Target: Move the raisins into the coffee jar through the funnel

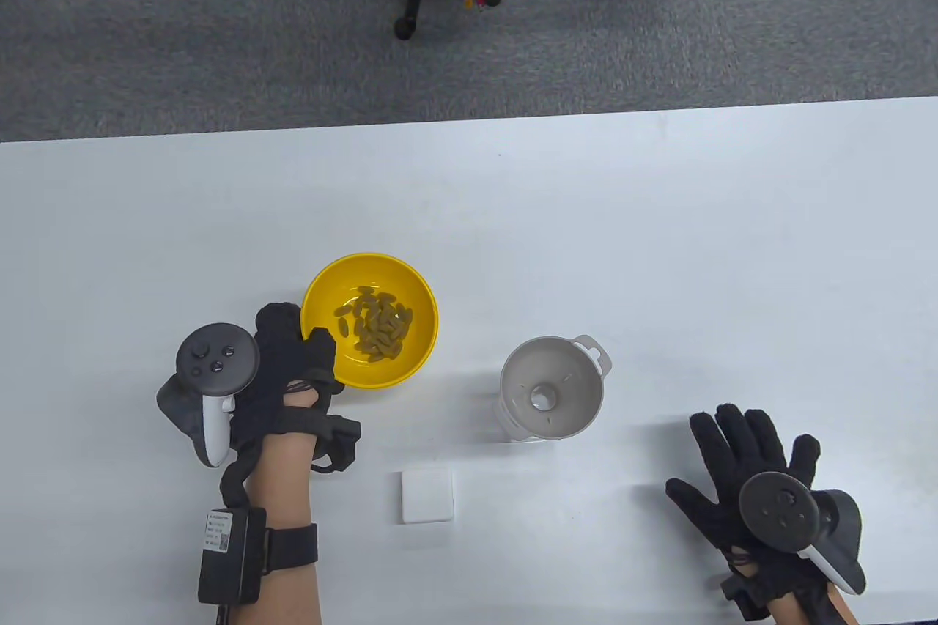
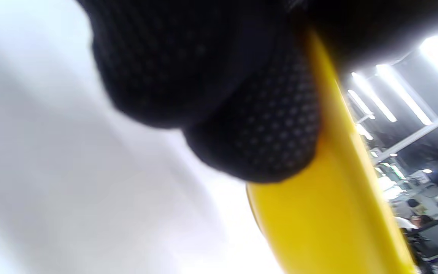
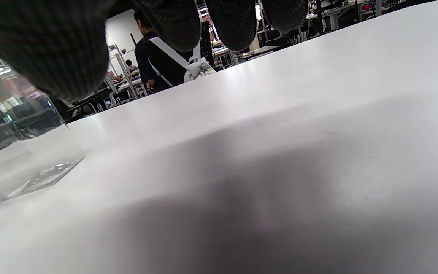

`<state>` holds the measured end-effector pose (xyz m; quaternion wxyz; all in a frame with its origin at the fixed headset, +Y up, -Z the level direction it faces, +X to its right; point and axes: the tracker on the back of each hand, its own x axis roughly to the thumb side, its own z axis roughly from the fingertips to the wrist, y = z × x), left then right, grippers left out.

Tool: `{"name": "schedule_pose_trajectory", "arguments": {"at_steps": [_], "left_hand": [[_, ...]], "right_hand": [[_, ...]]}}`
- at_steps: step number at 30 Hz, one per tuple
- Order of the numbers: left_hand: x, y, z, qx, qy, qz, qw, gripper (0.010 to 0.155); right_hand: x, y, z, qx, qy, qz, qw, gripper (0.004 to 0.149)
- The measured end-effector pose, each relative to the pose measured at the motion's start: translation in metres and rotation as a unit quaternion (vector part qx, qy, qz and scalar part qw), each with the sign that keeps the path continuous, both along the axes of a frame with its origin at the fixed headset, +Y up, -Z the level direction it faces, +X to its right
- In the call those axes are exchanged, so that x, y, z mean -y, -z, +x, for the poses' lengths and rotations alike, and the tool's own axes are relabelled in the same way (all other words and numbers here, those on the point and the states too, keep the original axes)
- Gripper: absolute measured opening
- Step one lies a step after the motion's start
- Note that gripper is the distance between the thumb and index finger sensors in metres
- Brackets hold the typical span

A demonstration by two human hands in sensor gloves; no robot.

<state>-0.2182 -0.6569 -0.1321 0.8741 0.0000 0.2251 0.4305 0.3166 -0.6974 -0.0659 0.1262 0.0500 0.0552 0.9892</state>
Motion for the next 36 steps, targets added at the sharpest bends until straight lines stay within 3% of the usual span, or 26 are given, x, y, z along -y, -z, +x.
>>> {"name": "schedule_pose_trajectory", "arguments": {"at_steps": [8,15,29,36], "left_hand": [[-0.060,0.002,0.048,0.071,-0.002,0.055,0.996,0.050],[-0.084,-0.002,0.091,0.122,0.004,0.090,0.988,0.050],[-0.072,-0.024,0.133,0.132,0.002,0.194,0.972,0.048],[-0.068,-0.027,0.139,0.133,0.035,0.213,0.967,0.047]], "right_hand": [[-0.001,-0.001,0.006,0.009,0.012,0.000,1.000,0.084],[-0.002,0.000,0.009,0.013,0.020,0.002,1.000,0.084],[-0.004,-0.002,0.013,0.018,0.032,0.011,0.999,0.083],[-0.007,-0.002,0.018,0.020,0.050,0.017,0.998,0.083]]}}
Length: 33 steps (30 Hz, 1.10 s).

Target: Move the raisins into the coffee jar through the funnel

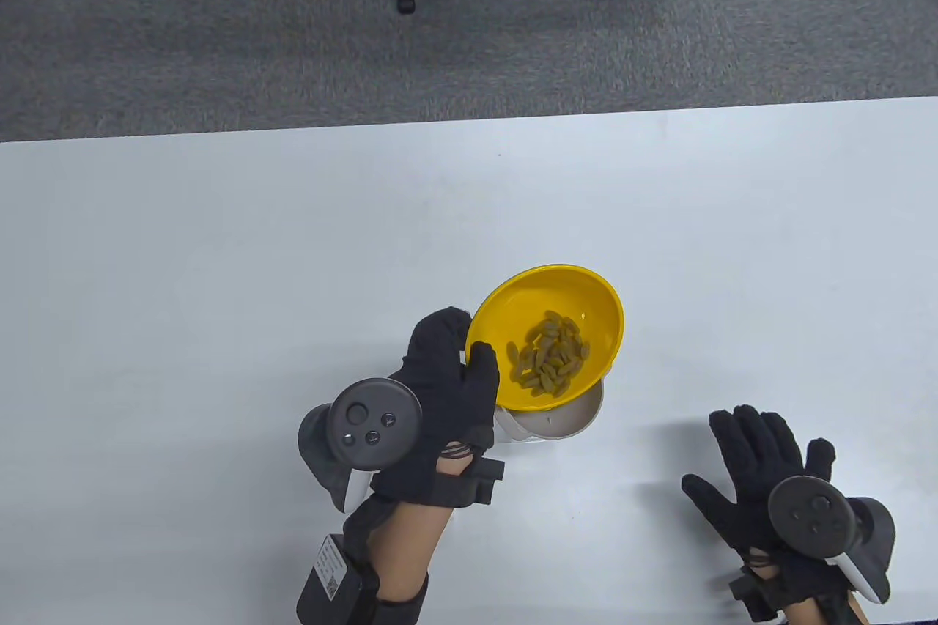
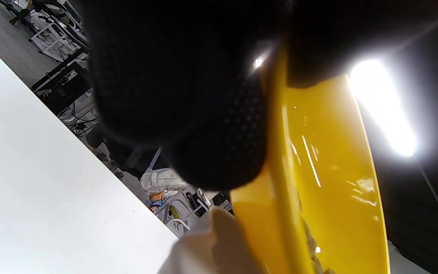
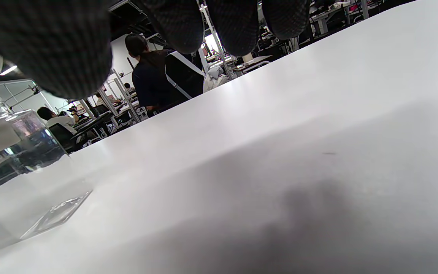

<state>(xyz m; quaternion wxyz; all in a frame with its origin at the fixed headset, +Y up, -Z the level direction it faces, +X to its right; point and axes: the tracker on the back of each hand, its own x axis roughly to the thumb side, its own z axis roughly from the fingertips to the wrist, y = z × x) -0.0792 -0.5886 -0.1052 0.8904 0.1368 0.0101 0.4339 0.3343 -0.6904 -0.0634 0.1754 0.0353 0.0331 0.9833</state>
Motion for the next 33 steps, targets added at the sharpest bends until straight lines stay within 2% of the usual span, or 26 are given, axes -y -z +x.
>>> {"name": "schedule_pose_trajectory", "arguments": {"at_steps": [33], "left_hand": [[-0.0042,-0.0067,0.0097,0.016,0.022,0.025,0.999,0.041]], "right_hand": [[0.0005,-0.0009,0.0004,0.001,0.012,-0.008,1.000,0.083]]}}
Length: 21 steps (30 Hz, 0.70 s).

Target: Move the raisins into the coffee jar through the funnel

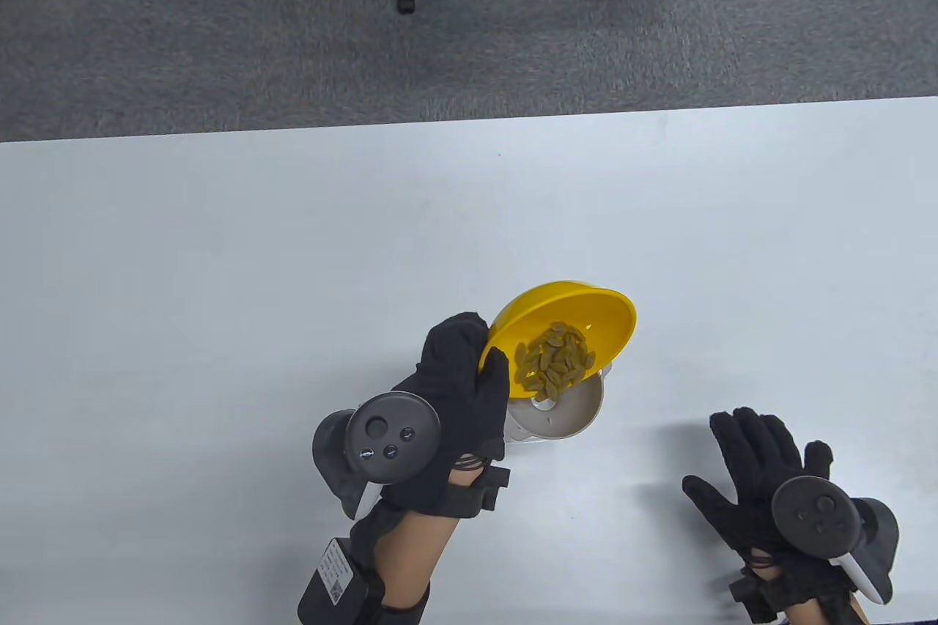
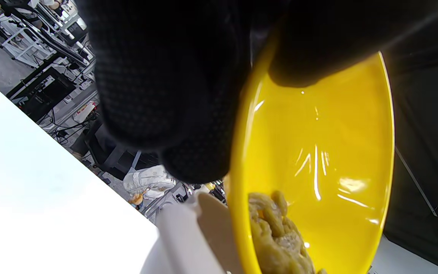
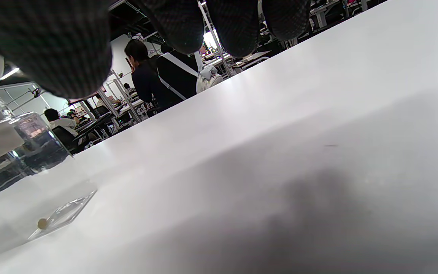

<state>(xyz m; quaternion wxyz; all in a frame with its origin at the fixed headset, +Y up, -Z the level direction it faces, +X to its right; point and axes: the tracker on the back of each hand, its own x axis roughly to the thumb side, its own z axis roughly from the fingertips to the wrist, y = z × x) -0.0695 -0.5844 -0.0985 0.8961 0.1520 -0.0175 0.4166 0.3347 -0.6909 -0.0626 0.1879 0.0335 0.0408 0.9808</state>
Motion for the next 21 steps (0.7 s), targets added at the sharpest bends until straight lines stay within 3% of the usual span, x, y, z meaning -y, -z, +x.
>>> {"name": "schedule_pose_trajectory", "arguments": {"at_steps": [21], "left_hand": [[0.0001,-0.0006,0.0008,0.006,-0.005,0.003,1.000,0.041]], "right_hand": [[0.0004,0.0005,-0.0001,-0.001,0.004,-0.007,1.000,0.083]]}}
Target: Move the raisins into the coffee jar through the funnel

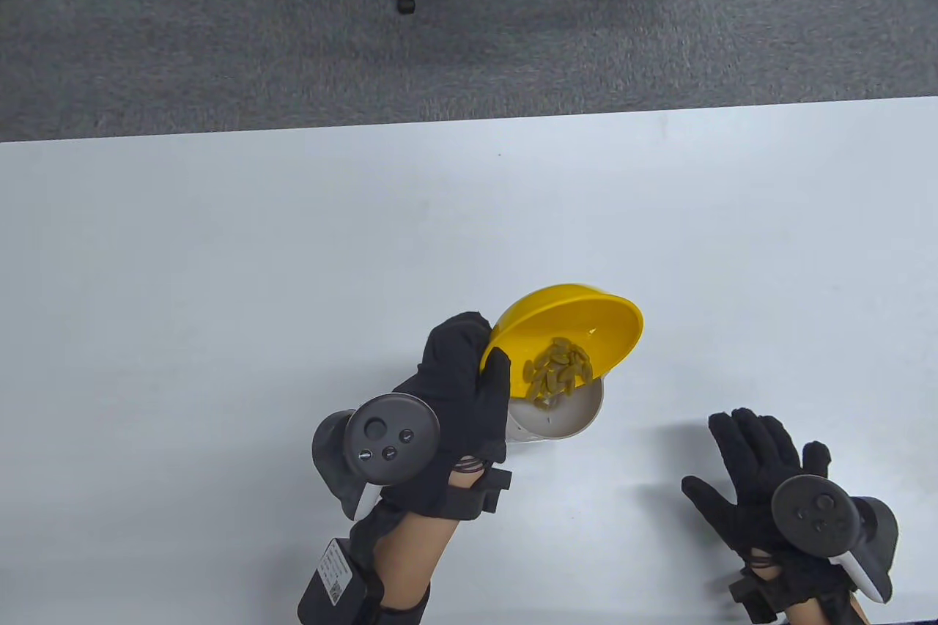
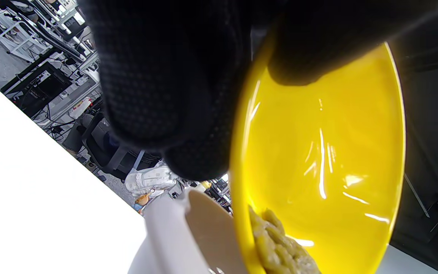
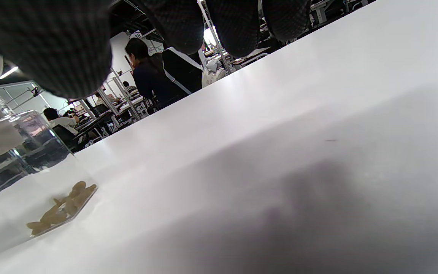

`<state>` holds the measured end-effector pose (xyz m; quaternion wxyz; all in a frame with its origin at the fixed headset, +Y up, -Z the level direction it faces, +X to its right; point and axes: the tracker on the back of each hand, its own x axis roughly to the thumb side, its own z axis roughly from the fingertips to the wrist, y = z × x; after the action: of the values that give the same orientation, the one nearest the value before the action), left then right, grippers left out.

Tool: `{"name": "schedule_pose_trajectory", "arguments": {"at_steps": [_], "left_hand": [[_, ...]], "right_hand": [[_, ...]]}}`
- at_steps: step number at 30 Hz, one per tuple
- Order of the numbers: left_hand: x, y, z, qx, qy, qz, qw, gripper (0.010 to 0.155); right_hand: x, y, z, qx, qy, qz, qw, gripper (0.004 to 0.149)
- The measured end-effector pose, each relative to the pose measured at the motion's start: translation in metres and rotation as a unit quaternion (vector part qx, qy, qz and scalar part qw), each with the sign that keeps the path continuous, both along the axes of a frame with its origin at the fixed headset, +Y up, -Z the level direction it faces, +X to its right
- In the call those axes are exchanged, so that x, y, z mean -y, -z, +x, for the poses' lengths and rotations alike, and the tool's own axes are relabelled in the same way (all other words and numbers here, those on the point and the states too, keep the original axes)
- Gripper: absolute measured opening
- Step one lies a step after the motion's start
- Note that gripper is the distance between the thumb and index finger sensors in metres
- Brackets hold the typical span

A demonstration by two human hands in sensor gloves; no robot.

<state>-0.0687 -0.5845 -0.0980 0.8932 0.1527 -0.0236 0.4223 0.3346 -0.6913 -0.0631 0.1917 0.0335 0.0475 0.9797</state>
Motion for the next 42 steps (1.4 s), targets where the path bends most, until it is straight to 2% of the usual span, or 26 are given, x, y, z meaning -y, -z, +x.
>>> {"name": "schedule_pose_trajectory", "arguments": {"at_steps": [24,42], "left_hand": [[0.001,-0.001,0.000,-0.009,0.014,0.015,1.000,0.039],[-0.002,-0.002,-0.010,-0.006,-0.019,0.009,1.000,0.039]], "right_hand": [[0.000,0.000,0.001,0.002,0.002,-0.004,1.000,0.083],[0.000,0.000,0.002,0.005,0.005,-0.006,1.000,0.083]]}}
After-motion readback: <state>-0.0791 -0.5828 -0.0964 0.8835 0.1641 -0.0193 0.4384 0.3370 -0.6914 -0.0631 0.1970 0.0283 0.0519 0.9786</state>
